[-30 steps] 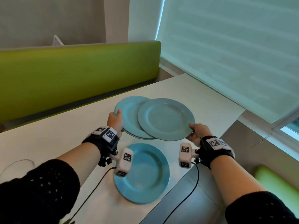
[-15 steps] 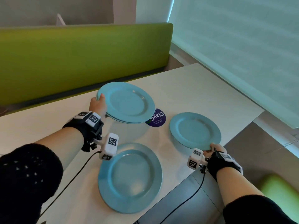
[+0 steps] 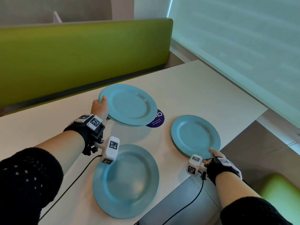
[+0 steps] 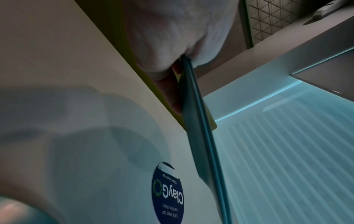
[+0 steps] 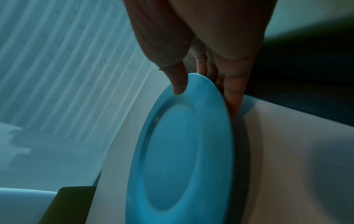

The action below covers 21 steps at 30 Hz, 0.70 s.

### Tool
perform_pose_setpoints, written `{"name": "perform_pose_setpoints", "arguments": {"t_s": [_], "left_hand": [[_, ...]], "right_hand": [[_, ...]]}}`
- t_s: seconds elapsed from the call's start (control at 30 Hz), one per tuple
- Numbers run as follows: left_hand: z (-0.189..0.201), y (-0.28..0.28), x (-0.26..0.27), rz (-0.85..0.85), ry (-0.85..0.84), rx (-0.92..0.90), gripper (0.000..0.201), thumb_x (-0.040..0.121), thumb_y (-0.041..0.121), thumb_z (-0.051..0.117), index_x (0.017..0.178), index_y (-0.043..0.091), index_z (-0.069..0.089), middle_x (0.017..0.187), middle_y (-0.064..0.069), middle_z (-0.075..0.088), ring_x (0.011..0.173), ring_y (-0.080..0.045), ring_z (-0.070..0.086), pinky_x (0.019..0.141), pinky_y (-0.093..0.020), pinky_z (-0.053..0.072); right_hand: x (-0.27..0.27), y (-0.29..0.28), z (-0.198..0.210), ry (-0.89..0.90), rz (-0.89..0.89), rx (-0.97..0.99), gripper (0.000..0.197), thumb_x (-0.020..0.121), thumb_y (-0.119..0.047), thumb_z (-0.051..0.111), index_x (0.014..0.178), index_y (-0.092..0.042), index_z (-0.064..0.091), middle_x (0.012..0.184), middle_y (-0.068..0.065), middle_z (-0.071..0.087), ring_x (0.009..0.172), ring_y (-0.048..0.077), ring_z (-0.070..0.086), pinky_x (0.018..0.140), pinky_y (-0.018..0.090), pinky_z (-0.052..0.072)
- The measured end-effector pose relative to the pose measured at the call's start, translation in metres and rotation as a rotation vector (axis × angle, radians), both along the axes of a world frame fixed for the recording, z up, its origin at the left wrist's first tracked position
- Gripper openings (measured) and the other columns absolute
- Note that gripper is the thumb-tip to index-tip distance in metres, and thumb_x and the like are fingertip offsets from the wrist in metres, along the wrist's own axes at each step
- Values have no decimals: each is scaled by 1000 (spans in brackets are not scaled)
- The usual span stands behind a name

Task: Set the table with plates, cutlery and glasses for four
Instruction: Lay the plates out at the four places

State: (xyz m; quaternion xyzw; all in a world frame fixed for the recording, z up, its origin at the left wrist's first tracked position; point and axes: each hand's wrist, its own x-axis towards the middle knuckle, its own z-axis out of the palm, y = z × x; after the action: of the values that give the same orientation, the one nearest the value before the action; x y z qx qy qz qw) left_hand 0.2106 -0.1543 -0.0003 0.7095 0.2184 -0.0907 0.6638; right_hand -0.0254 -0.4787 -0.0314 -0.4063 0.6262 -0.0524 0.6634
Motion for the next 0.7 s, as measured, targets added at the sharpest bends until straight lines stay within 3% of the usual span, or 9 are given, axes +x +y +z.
{"name": "perform_pose_setpoints", "arguments": {"t_s": [0.07, 0.1, 0.17, 0.33, 0.4, 0.47, 0.5, 0.57, 0.7], "left_hand": [[0, -2, -1, -2, -3, -16, 49, 93, 42, 40, 131, 10, 45, 118, -13, 60, 101, -32, 62, 76, -39, 52], [0, -2, -2, -8, 0, -19, 49, 93, 42, 40, 130, 11, 45, 120, -14, 60, 103, -32, 62, 77, -40, 53], [0, -5, -3, -17, 1, -22, 50, 93, 42, 40, 131, 10, 45, 122, -15, 59, 106, -34, 61, 80, -42, 53], [4, -13, -8, -9, -6, -52, 48, 94, 42, 40, 130, 11, 46, 123, -15, 60, 106, -34, 61, 86, -48, 53], [5, -17, -11, -9, -6, -49, 48, 94, 43, 40, 129, 11, 46, 121, -15, 60, 105, -34, 62, 86, -48, 54], [7, -20, -14, -7, -11, -58, 47, 94, 42, 40, 129, 11, 46, 119, -14, 60, 104, -34, 62, 84, -47, 53], [8, -22, -15, -7, -14, -59, 47, 95, 42, 40, 130, 11, 46, 119, -14, 60, 104, -34, 62, 84, -47, 53], [11, -24, -18, -13, -18, -64, 47, 95, 42, 40, 130, 12, 46, 120, -14, 60, 105, -34, 62, 84, -46, 54], [19, -29, -27, -27, -5, -68, 47, 96, 43, 39, 130, 12, 46, 120, -12, 59, 103, -32, 61, 74, -38, 53]], "right_hand": [[0, -2, -1, 19, 52, 7, 19, 97, -24, 48, 108, -9, 49, 98, 18, 62, 74, 30, 61, 48, 40, 54], [1, -3, -2, 24, 58, -18, 18, 97, -22, 49, 108, -9, 48, 84, 18, 59, 68, 29, 59, 48, 38, 53], [4, -5, 0, 73, 104, -77, 17, 95, -19, 52, 108, -9, 47, 76, 16, 54, 65, 29, 57, 56, 39, 50], [9, -10, 3, 158, 222, -171, 27, 87, -20, 60, 108, -8, 51, 82, 14, 60, 71, 33, 62, 86, 52, 51], [9, -13, 4, 157, 292, -154, 44, 85, -23, 58, 125, -5, 50, 107, 16, 62, 98, 38, 63, 85, 50, 52], [9, -14, 8, 141, 351, -164, 50, 92, -18, 50, 139, -3, 39, 138, 18, 46, 127, 37, 46, 84, 43, 46], [11, -14, 12, 158, 363, -194, 49, 94, -17, 47, 140, -2, 38, 143, 18, 42, 130, 35, 43, 86, 41, 44], [20, -12, 18, 197, 354, -306, 47, 92, -18, 49, 136, -3, 42, 139, 17, 45, 125, 34, 48, 90, 38, 45], [62, 3, 41, 173, 423, -578, 49, 84, -19, 56, 129, -2, 47, 122, 19, 58, 108, 35, 59, 83, 34, 48]]}}
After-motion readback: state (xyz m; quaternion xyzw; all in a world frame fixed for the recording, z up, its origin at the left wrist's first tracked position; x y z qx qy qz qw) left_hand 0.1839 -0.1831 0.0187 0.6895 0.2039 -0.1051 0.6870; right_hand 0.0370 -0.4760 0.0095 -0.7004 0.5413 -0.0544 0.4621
